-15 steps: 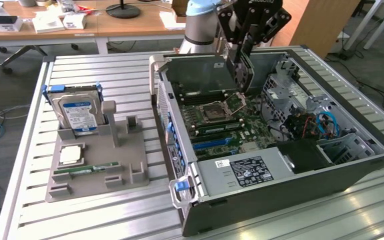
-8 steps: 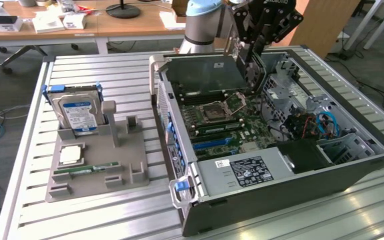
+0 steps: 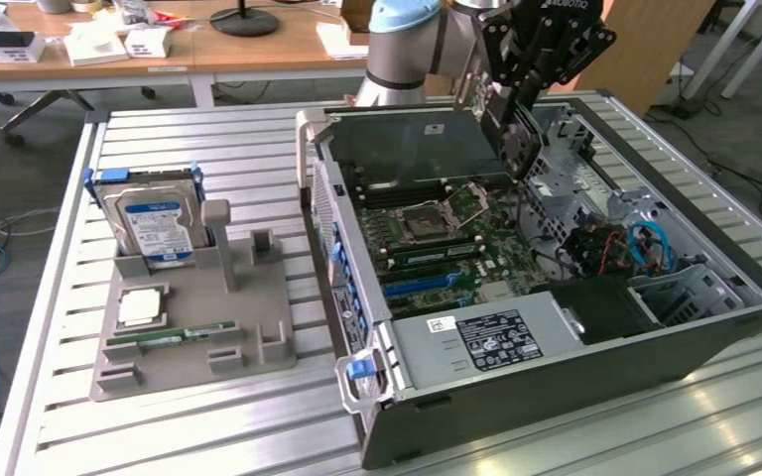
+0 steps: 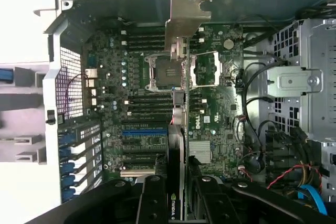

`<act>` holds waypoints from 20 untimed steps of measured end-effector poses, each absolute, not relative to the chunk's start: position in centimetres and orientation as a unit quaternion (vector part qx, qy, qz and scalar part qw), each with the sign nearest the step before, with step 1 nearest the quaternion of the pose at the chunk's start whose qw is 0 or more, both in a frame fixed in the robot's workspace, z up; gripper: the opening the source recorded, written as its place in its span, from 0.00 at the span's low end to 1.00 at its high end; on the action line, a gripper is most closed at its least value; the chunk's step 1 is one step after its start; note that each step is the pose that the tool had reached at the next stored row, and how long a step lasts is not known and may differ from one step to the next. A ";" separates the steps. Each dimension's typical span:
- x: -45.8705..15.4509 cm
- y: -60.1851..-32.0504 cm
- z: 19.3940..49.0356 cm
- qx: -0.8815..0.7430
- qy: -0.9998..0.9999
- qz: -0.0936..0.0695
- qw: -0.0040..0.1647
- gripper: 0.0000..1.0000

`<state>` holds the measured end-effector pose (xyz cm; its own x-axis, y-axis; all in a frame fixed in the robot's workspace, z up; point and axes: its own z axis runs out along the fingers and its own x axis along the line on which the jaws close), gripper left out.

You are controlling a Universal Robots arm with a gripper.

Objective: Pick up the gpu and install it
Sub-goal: 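Pick up the gpu and move the gpu toward the slot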

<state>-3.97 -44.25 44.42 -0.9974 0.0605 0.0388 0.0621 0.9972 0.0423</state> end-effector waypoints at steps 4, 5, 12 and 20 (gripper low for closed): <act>-4.0 -44.2 44.4 -0.030 -0.999 -0.022 0.019 0.26; -3.9 -44.2 44.4 -0.027 -0.999 -0.022 0.019 0.26; -3.7 -44.2 44.4 -0.019 -0.999 -0.022 0.019 0.26; -1.7 -44.2 44.4 -0.016 -0.999 -0.022 0.019 0.26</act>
<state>-1.68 -44.24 44.41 -0.9988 0.0310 0.0388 0.0327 0.9985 0.0429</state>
